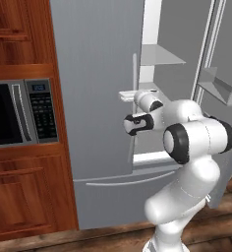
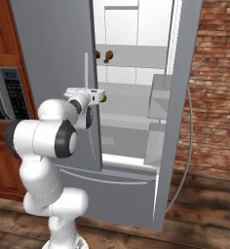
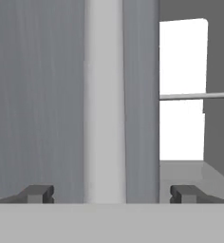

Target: Gather the lime and garlic from the fridge and place them on a tray on the dining counter. Then gather the chicken drumsticks from the fridge and place them on the other tray.

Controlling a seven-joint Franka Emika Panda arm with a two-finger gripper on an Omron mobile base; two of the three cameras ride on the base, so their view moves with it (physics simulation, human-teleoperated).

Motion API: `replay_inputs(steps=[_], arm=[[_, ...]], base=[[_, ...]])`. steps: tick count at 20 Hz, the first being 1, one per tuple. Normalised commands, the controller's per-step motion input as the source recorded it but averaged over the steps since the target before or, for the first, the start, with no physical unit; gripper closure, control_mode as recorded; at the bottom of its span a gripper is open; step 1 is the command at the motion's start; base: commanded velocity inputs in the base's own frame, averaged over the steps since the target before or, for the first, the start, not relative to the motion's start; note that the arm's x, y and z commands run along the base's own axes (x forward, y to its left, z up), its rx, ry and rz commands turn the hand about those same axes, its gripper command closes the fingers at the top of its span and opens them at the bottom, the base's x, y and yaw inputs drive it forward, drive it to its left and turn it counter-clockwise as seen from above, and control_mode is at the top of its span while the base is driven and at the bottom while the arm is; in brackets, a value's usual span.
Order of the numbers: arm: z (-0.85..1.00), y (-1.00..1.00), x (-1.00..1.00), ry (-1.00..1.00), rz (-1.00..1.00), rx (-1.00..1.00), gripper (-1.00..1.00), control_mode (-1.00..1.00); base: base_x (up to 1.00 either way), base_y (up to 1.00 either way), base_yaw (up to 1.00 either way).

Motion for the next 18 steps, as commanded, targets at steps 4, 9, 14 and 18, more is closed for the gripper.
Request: replay_inputs(steps=[4, 9, 14, 18], arm=[[-0.07, 0.09, 0.48, 0.00, 0.00, 0.00, 1.00, -1.00], [0.00, 0.16, 0.05, 0.05, 0.00, 0.00, 1.00, -1.00], [0.02, 0.14, 0.03, 0.21, -0.01, 0.00, 1.00, -1.00], [0.33, 0.04, -0.89, 0.56, -0.11, 0.05, 1.00, -1.00]], base=[[0.00, 0.00, 0.00], [0.00, 0.00, 0.00], [0.00, 0.00, 0.00], [0.00, 0.00, 0.00]])
